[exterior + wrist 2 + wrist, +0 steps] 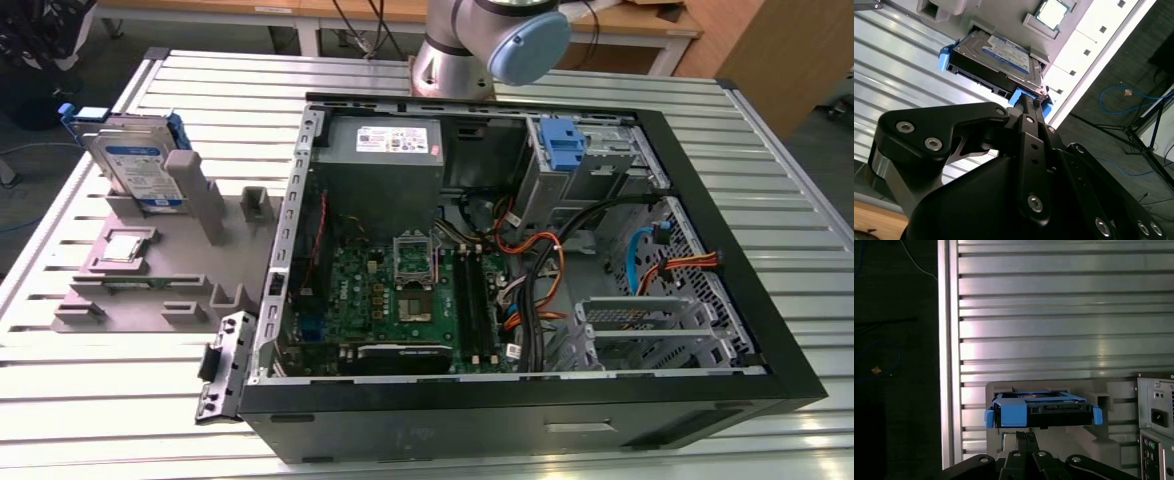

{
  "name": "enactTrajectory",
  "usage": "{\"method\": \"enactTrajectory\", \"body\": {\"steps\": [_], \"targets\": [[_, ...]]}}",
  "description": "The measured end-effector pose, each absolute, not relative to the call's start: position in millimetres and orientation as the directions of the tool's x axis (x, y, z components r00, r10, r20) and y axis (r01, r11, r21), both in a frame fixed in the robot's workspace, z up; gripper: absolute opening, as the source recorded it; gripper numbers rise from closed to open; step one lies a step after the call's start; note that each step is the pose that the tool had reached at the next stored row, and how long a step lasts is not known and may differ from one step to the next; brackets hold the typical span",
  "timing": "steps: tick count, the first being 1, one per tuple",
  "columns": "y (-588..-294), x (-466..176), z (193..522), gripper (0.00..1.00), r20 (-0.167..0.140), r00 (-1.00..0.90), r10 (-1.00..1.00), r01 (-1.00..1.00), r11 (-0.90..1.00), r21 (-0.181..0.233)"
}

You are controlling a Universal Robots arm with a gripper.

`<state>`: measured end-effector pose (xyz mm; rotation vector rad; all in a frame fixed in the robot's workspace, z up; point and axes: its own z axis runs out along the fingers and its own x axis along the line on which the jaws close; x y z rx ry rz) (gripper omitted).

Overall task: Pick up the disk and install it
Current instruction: 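Pick up the disk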

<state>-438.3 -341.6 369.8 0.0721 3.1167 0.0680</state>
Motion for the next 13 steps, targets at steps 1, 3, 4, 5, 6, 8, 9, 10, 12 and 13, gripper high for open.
{"method": "enactTrajectory", "body": {"steps": [1, 3, 4, 5, 6, 8, 9, 10, 12, 13], "targets": [[-341.6, -438.3, 369.8, 0.10, -0.022, -0.999, 0.046, 0.045, 0.998, 0.044], [-341.6, -438.3, 369.8, 0.10, -0.022, -0.999, 0.046, 0.045, 0.998, 0.044], [-341.6, -438.3, 369.8, 0.10, -0.022, -0.999, 0.046, 0.045, 0.998, 0.044], [-341.6, -438.3, 369.8, 0.10, -0.022, -0.999, 0.046, 0.045, 0.998, 0.044], [-341.6, -438.3, 369.8, 0.10, -0.022, -0.999, 0.046, 0.045, 0.998, 0.044], [-341.6, -438.3, 369.8, 0.10, -0.022, -0.999, 0.046, 0.045, 0.998, 0.044], [-341.6, -438.3, 369.8, 0.10, -0.022, -0.999, 0.046, 0.045, 0.998, 0.044], [-341.6, -438.3, 369.8, 0.10, -0.022, -0.999, 0.046, 0.045, 0.998, 0.044], [-341.6, -438.3, 369.8, 0.10, -0.022, -0.999, 0.042, 0.041, 0.998, 0.044], [-341.6, -438.3, 369.8, 0.10, -0.022, -0.999, 0.037, 0.036, 0.998, 0.044]]}}
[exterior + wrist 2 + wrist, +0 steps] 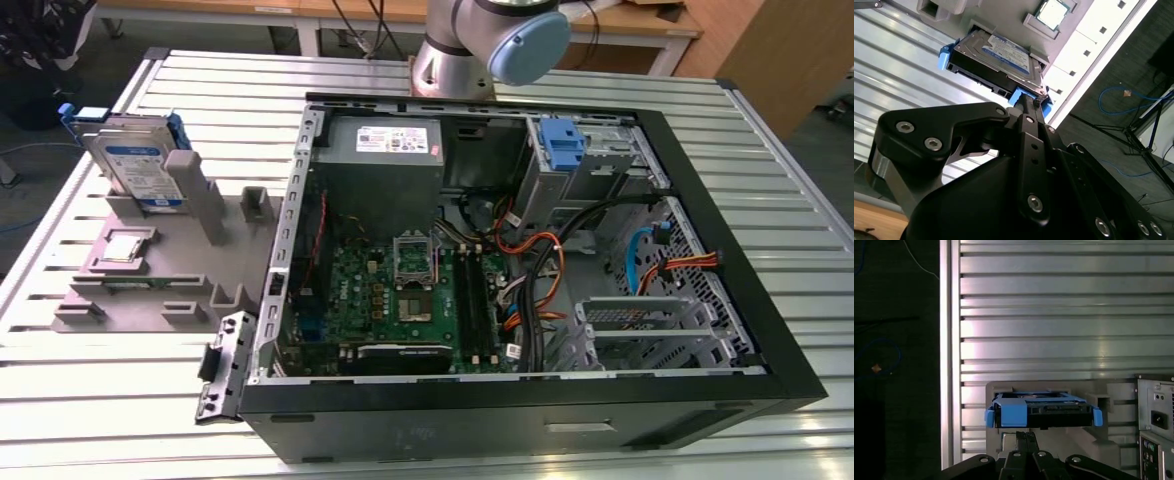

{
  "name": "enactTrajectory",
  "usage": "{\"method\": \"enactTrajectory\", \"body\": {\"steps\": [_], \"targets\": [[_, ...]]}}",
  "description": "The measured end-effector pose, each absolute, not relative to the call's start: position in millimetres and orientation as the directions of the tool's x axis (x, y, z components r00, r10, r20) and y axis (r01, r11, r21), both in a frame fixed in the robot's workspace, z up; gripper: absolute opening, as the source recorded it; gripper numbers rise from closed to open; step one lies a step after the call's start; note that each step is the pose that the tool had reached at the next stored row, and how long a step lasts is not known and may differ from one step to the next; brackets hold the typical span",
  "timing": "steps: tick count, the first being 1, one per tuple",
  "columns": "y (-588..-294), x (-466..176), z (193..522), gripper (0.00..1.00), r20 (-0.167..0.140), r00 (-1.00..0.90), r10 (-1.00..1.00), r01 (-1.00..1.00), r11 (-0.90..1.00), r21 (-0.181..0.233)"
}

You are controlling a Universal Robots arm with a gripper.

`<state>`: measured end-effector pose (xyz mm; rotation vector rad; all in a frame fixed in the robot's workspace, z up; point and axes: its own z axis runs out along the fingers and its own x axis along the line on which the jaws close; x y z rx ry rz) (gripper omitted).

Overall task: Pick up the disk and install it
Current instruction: 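Pick up the disk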

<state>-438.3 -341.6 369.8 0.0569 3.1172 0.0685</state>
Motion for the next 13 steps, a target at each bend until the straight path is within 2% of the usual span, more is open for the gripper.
{"method": "enactTrajectory", "body": {"steps": [13], "targets": [[-341.6, -438.3, 369.8, 0.10, -0.022, -0.997, -0.067, -0.068, 0.997, 0.044]]}}
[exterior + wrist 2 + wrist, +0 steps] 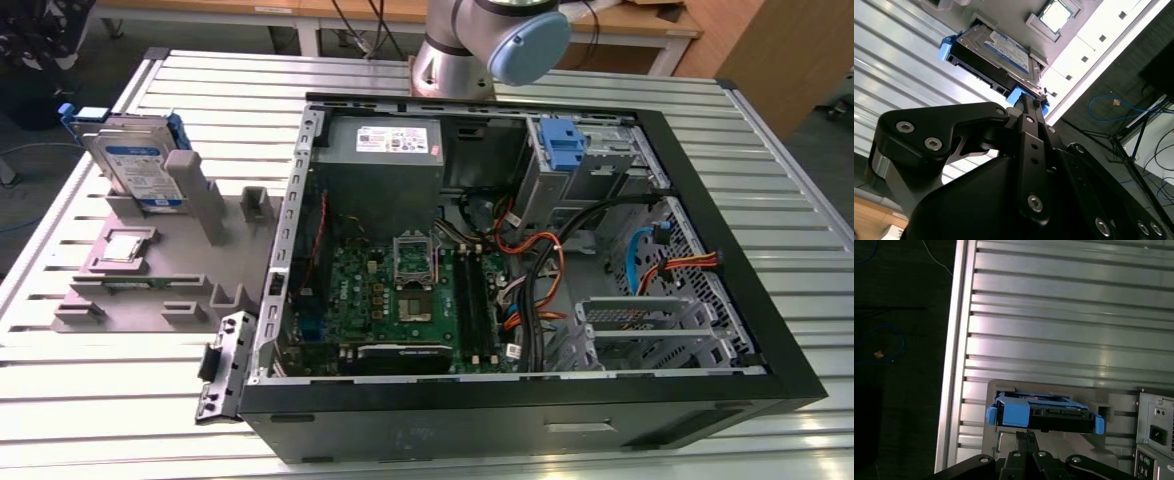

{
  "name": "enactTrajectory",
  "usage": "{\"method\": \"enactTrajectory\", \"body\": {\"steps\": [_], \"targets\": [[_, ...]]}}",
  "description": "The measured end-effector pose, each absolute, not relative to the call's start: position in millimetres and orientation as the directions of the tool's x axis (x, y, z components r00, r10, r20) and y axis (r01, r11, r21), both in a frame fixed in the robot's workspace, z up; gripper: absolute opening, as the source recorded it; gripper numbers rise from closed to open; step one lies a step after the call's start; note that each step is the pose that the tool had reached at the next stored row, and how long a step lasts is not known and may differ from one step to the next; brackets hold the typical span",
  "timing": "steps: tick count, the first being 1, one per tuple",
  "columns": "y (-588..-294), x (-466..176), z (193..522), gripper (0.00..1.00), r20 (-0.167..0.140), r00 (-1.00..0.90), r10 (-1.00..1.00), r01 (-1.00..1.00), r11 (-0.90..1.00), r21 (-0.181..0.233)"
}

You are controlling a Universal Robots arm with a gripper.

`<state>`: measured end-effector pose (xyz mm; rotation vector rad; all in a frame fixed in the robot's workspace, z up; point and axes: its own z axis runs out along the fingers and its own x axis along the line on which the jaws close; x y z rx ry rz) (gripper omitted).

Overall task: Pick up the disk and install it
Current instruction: 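Pick up the disk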

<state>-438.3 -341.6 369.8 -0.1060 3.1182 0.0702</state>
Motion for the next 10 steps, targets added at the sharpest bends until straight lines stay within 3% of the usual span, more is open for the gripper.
{"method": "enactTrajectory", "body": {"steps": [10], "targets": [[-341.6, -438.3, 369.8, 0.10, -0.022, -0.995, -0.093, -0.094, 0.995, 0.044]]}}
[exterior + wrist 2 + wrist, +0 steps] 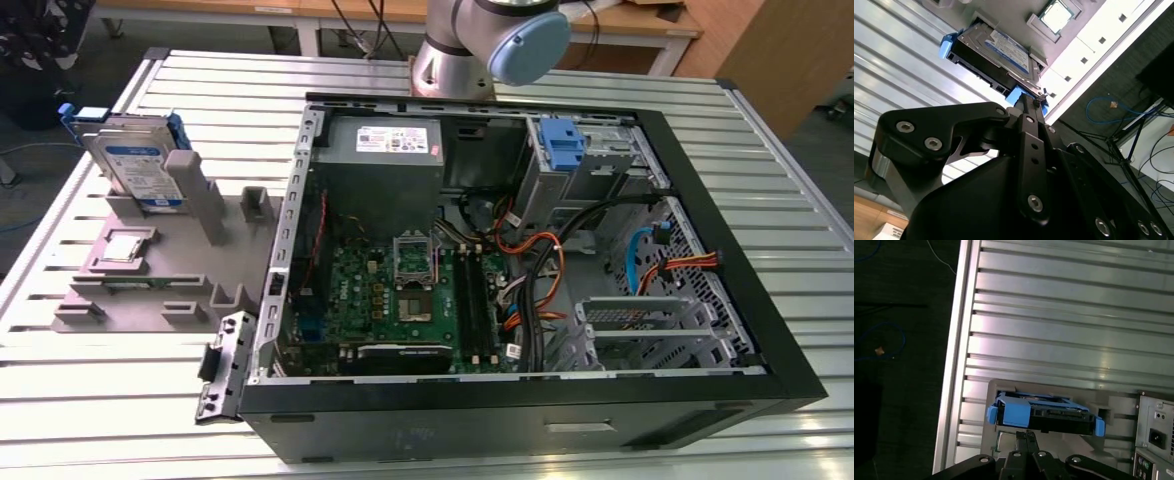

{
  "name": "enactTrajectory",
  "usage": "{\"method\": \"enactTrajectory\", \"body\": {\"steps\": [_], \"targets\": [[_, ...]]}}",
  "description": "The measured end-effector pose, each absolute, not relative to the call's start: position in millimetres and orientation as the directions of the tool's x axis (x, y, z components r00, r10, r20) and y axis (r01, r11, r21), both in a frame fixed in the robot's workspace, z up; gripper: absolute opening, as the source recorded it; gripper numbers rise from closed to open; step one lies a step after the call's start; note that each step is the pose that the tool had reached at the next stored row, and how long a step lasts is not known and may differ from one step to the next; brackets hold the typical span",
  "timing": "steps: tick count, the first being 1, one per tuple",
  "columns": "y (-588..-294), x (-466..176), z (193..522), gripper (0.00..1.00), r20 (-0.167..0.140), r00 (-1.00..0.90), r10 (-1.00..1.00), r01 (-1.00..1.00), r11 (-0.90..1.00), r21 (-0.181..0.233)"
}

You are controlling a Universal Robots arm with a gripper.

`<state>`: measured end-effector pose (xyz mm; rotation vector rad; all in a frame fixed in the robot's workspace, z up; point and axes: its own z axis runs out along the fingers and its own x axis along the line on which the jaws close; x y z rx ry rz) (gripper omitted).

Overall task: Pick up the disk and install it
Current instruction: 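Pick up the disk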

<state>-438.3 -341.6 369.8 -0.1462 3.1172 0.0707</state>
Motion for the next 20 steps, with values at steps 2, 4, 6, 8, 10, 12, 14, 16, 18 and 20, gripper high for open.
{"method": "enactTrajectory", "body": {"steps": [2, 4, 6, 8, 10, 12, 14, 16, 18, 20], "targets": [[-341.6, -438.2, 369.7, 0.10, -0.022, -0.993, -0.113, -0.114, 0.993, 0.044], [-341.6, -438.3, 369.8, 0.10, -0.022, -0.989, -0.144, -0.145, 0.988, 0.044], [-341.6, -438.3, 369.8, 0.10, -0.022, -0.984, -0.176, -0.177, 0.983, 0.044], [-341.6, -438.2, 369.8, 0.10, -0.022, -0.978, -0.205, -0.206, 0.978, 0.043], [-341.7, -438.2, 369.8, 0.10, -0.021, -0.972, -0.232, -0.233, 0.972, 0.039], [-341.6, -438.2, 369.8, 0.10, -0.019, -0.967, -0.254, -0.254, 0.967, 0.030], [-341.7, -438.3, 369.8, 0.10, -0.016, -0.964, -0.264, -0.265, 0.964, 0.021], [-341.7, -438.3, 369.8, 0.10, -0.016, -0.964, -0.267, -0.267, 0.964, 0.021], [-341.6, -438.3, 369.8, 0.10, -0.016, -0.962, -0.272, -0.272, 0.962, 0.020], [-341.6, -438.3, 369.8, 0.10, -0.016, -0.958, -0.287, -0.288, 0.958, 0.020]]}}
